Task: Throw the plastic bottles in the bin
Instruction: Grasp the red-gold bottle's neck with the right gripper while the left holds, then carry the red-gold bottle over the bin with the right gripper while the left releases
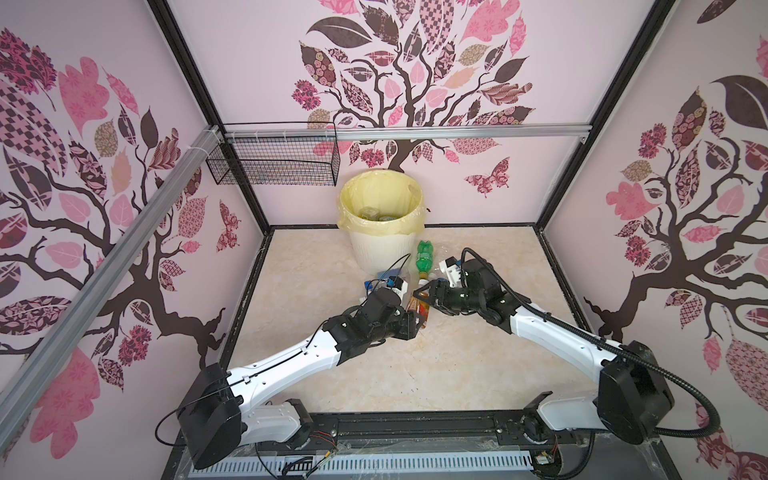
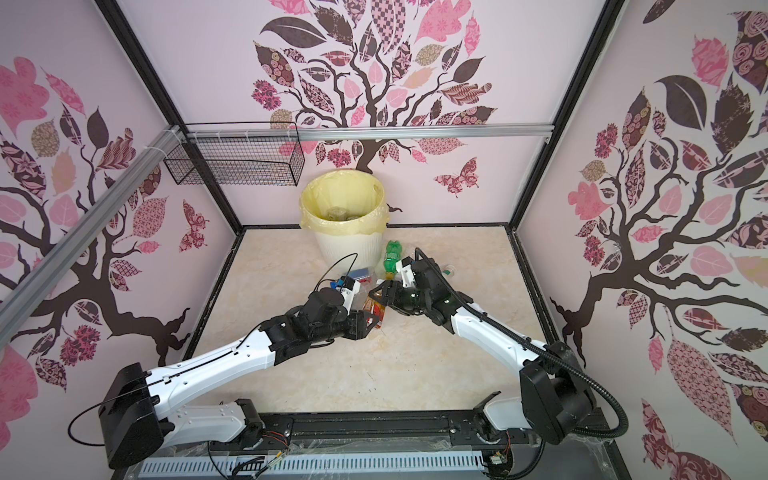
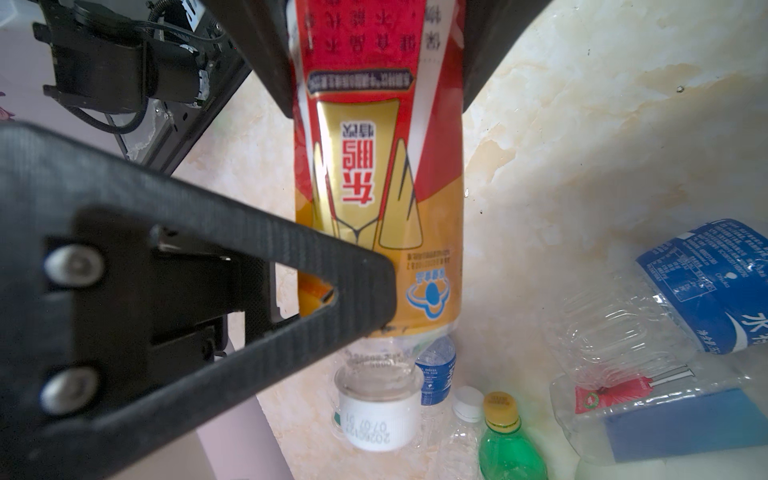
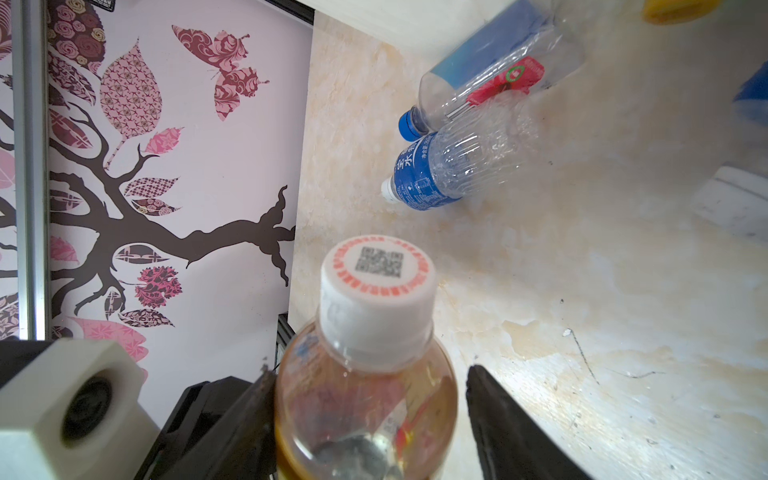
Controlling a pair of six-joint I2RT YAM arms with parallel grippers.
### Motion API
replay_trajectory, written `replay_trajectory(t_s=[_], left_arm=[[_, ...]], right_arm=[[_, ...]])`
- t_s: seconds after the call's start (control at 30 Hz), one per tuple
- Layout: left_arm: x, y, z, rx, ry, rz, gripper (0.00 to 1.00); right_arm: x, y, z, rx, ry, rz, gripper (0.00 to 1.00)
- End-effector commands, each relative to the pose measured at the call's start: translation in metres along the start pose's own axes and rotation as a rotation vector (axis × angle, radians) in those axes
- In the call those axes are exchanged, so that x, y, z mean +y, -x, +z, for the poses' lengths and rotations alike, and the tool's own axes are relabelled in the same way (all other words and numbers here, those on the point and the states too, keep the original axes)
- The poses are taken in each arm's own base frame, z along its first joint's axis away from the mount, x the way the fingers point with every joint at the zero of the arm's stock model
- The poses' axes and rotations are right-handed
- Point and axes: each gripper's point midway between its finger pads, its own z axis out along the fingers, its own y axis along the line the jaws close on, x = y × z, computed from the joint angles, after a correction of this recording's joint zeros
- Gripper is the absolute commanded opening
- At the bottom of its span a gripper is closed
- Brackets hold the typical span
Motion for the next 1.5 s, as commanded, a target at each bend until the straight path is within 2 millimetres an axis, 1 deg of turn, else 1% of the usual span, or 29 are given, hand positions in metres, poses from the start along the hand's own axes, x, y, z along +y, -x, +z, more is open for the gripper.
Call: replay_trajectory(t_s=[0.0,0.27,0.33,0.53,0.67,0.77,0.87,0.97,1.1,1.2,1.3,1.37,1.47], left_arm=[[-0.007,0.004,-0.003,-0.029,-0.035,-0.001,0.49],[-0.005,0.001,-0.004,-0.027,-0.032,-0.004,0.52],[-0.003,0.001,-0.005,-0.026,-0.019,0.003,0.55],[0.003,0.001,-0.009,-0.021,0.019,0.021,0.65],[0.006,0.002,-0.013,-0.024,0.04,0.029,0.73],[0.008,0.003,-0.017,-0.031,0.053,0.039,0.78],[0.01,0.007,-0.024,-0.04,0.077,0.057,0.81],[0.01,0.016,-0.035,-0.062,0.1,0.087,0.87],[0.004,0.039,-0.056,-0.105,0.143,0.158,0.95],[-0.004,0.064,-0.075,-0.153,0.17,0.218,0.97],[-0.016,0.094,-0.093,-0.213,0.192,0.273,0.97],[-0.023,0.114,-0.105,-0.252,0.208,0.308,0.97],[-0.025,0.141,-0.119,-0.301,0.238,0.332,0.97]], right_arm=[[0.012,0.005,0.002,-0.002,0.019,-0.016,0.73],[0.013,0.006,0.0,-0.011,0.017,-0.02,0.61],[0.014,0.009,-0.004,-0.031,0.015,-0.027,0.59],[0.018,0.012,-0.012,-0.056,0.0,-0.062,0.57],[0.023,0.018,-0.019,-0.082,-0.013,-0.093,0.56],[0.029,0.025,-0.024,-0.103,-0.029,-0.124,0.56],[0.038,0.036,-0.029,-0.131,-0.052,-0.168,0.56],[0.054,0.054,-0.04,-0.178,-0.074,-0.225,0.56],[0.086,0.085,-0.062,-0.281,-0.098,-0.317,0.56],[0.114,0.11,-0.083,-0.379,-0.112,-0.397,0.56],[0.144,0.136,-0.109,-0.507,-0.111,-0.478,0.56],[0.165,0.152,-0.129,-0.608,-0.105,-0.523,0.56],[0.196,0.17,-0.159,-0.753,-0.068,-0.573,0.57]])
